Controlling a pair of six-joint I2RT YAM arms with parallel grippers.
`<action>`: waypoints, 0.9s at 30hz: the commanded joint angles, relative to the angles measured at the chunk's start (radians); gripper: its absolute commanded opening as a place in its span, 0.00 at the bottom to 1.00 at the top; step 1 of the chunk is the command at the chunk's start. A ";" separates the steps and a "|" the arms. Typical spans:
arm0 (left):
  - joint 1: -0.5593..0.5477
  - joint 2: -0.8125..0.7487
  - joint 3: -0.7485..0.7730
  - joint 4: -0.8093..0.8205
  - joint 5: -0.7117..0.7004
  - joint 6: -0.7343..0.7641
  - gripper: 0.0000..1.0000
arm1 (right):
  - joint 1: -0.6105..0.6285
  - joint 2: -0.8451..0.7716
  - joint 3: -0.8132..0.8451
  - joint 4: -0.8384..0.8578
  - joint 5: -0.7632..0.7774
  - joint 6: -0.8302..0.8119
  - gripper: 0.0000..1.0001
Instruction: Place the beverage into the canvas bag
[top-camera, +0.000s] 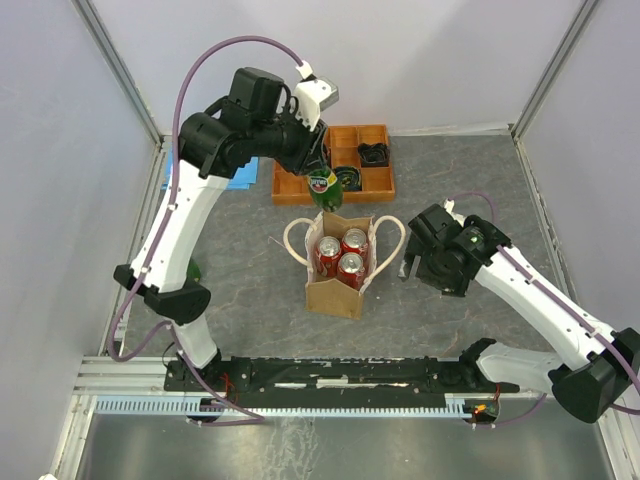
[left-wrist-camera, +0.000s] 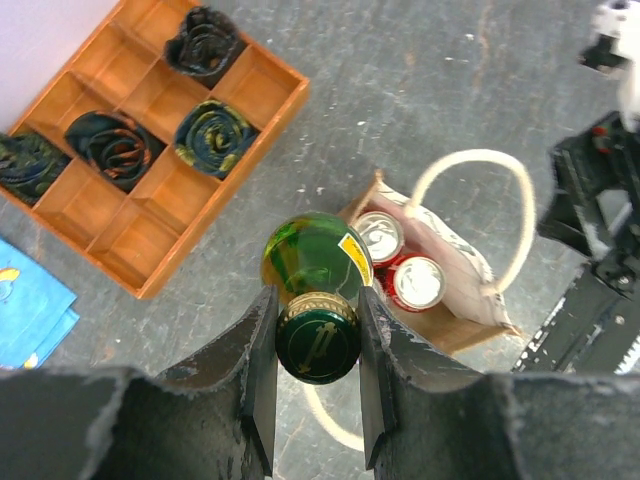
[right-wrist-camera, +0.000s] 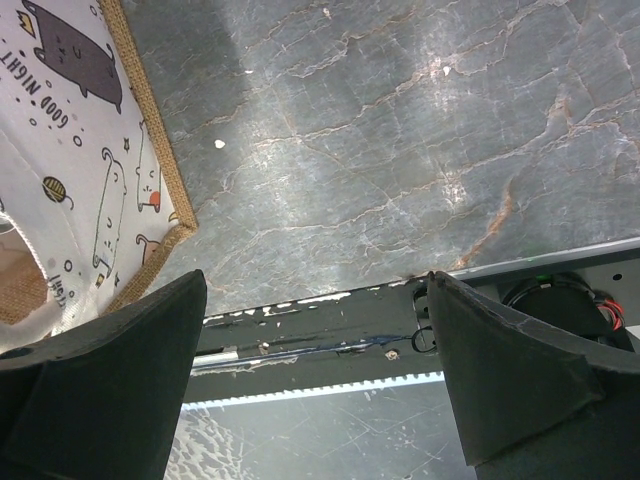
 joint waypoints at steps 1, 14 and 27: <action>-0.033 -0.112 -0.010 0.132 0.105 -0.033 0.03 | -0.003 -0.004 0.006 0.023 0.002 -0.008 0.99; -0.120 -0.254 -0.356 0.186 0.132 -0.037 0.03 | -0.002 -0.024 -0.005 0.018 0.003 -0.006 0.99; -0.151 -0.365 -0.639 0.218 0.106 0.010 0.03 | -0.003 -0.033 -0.014 0.015 0.003 0.001 0.99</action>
